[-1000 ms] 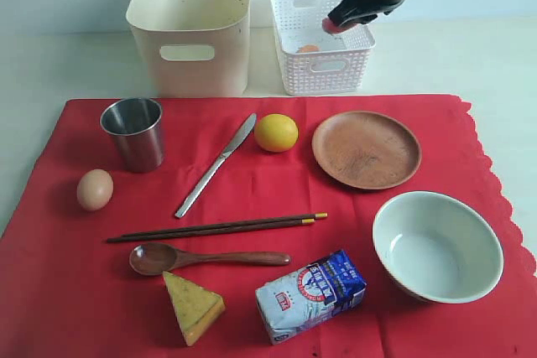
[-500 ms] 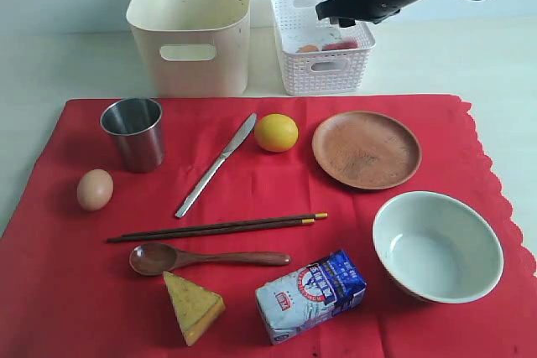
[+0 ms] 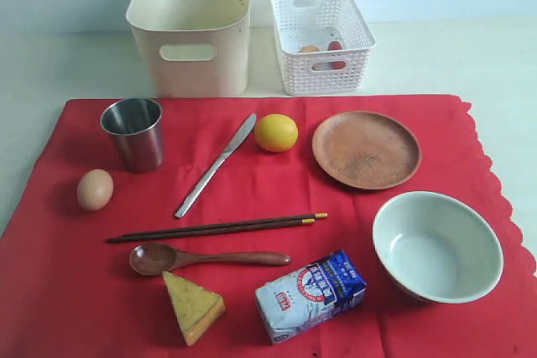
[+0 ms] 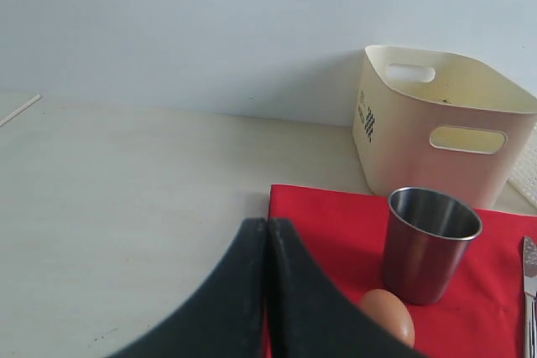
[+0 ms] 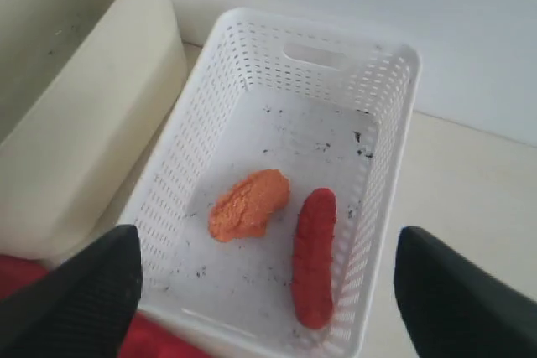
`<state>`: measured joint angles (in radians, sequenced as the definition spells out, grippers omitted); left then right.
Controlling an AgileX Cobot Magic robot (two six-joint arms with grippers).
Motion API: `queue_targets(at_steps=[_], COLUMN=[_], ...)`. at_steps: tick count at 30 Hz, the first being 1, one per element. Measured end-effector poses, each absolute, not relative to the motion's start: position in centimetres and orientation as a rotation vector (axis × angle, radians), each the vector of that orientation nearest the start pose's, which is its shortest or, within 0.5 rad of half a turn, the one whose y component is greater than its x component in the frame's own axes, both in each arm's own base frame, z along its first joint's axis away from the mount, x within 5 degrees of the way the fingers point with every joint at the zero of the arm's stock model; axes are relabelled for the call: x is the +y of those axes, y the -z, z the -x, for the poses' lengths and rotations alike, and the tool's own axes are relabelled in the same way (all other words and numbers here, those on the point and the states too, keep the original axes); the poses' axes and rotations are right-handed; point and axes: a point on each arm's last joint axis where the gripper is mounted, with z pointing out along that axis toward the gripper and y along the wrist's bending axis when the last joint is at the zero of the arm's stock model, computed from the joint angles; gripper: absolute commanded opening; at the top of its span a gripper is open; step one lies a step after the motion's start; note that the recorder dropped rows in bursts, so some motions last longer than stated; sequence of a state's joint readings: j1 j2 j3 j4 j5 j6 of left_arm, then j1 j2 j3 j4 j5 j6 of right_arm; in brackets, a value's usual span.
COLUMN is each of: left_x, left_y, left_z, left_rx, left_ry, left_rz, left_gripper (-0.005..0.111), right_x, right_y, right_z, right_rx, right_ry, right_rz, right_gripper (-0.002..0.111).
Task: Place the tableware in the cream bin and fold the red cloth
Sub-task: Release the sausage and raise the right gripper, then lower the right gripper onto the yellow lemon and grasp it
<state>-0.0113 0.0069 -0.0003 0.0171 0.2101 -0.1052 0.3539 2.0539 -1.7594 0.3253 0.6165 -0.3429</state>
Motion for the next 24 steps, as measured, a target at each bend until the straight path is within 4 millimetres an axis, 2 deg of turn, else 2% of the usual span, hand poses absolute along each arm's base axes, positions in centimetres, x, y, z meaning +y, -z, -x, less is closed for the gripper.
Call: queue_targets(at_steps=[2, 4, 5, 6, 7, 8, 11, 15, 17, 20, 23, 24], left_x=[0.0, 0.0, 0.0, 0.0, 0.0, 0.0, 0.0, 0.0, 0.0, 0.0, 0.0, 0.0], left_y=[-19.4, -19.4, -19.4, -19.4, -19.4, -19.4, -19.4, -19.4, -19.4, -19.4, -19.4, -19.4], left_z=[-5.6, -5.6, -5.6, -5.6, -5.6, -5.6, -5.6, -5.6, -5.6, -5.6, -5.6, -5.6], left_rx=[1.699, 1.699, 1.699, 1.699, 1.699, 1.699, 1.699, 1.699, 1.699, 1.699, 1.699, 1.699], left_ry=[0.071, 0.071, 0.071, 0.071, 0.071, 0.071, 0.071, 0.071, 0.071, 0.071, 0.071, 0.071], left_rz=[0.068, 0.068, 0.068, 0.068, 0.068, 0.068, 0.068, 0.068, 0.068, 0.068, 0.068, 0.068], left_gripper=[0.003, 0.003, 0.003, 0.003, 0.003, 0.003, 0.003, 0.003, 0.003, 0.003, 0.003, 0.003], right_x=[17.8, 17.5, 17.4, 17.2, 17.1, 16.8, 16.1, 14.9, 15.2, 17.0, 18.6, 19.0], right_y=[-27.4, -28.7, -29.0, -29.6, -29.9, -30.5, -30.4, -28.4, -27.1, -25.0, -23.6, -23.3], right_z=[-43.4, -42.3, -42.0, -41.3, -41.0, -40.1, -38.2, -35.8, -34.7, -33.2, -31.8, -31.5], right_rx=[2.317, 2.349, 2.358, 2.382, 2.391, 2.423, 2.452, 2.402, 2.36, 2.313, 2.276, 2.261], right_ry=[-0.342, -0.33, -0.328, -0.327, -0.327, -0.335, -0.325, -0.297, -0.318, -0.343, -0.342, -0.339], right_rz=[0.628, 0.675, 0.686, 0.71, 0.719, 0.743, 0.75, 0.684, 0.661, 0.715, 0.78, 0.792], right_gripper=[0.077, 0.067, 0.054, 0.048, 0.03, 0.019, 0.001, 0.0, 0.0, 0.003, 0.016, 0.031])
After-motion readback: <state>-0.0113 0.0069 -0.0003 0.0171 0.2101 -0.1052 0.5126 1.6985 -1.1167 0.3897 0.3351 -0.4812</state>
